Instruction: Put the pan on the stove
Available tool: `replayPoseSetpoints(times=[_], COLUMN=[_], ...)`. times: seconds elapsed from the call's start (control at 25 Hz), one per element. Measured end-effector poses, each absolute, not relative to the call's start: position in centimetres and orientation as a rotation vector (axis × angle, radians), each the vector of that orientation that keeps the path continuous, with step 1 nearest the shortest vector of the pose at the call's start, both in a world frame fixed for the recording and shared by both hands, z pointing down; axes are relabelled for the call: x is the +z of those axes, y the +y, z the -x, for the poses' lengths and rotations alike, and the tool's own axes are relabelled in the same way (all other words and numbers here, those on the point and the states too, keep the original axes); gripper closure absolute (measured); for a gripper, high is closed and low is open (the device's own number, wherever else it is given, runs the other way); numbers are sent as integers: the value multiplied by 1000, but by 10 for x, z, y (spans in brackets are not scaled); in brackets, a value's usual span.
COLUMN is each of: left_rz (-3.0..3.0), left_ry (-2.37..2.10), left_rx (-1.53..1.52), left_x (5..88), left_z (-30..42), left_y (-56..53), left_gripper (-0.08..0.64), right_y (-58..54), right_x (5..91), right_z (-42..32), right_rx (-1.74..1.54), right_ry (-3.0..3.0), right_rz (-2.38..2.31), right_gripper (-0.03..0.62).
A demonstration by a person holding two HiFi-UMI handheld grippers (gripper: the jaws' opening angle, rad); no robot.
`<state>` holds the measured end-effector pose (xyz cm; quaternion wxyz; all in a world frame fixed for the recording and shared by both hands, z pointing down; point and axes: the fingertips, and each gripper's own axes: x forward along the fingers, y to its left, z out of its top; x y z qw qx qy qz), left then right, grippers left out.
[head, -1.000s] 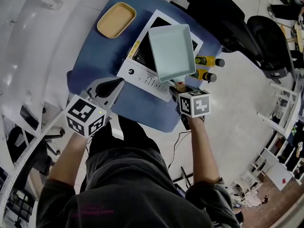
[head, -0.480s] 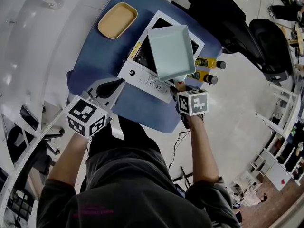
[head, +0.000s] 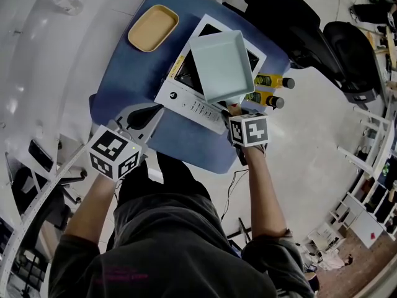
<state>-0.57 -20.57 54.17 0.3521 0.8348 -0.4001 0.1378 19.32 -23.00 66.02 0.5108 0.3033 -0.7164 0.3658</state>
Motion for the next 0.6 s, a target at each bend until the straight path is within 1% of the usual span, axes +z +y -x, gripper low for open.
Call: replayPoseSetpoints(times=[0.48, 0.52, 0.6], left_rz=[-2174, -2176, -2182], left_ry=[-1022, -1020, -1016], left_rx=[382, 385, 390], left_x=[539, 539, 537], left_z=[8, 8, 9], left_y=[-197, -196, -194], left_gripper=[558, 558, 558], right_y=[-235, -235, -236], right_x=[657, 656, 653], right_z=[-187, -186, -185], right_rx=[929, 934, 940], right_ry=[-1760, -1768, -1789], right_rz=[-761, -763, -769], right_gripper=[459, 456, 429])
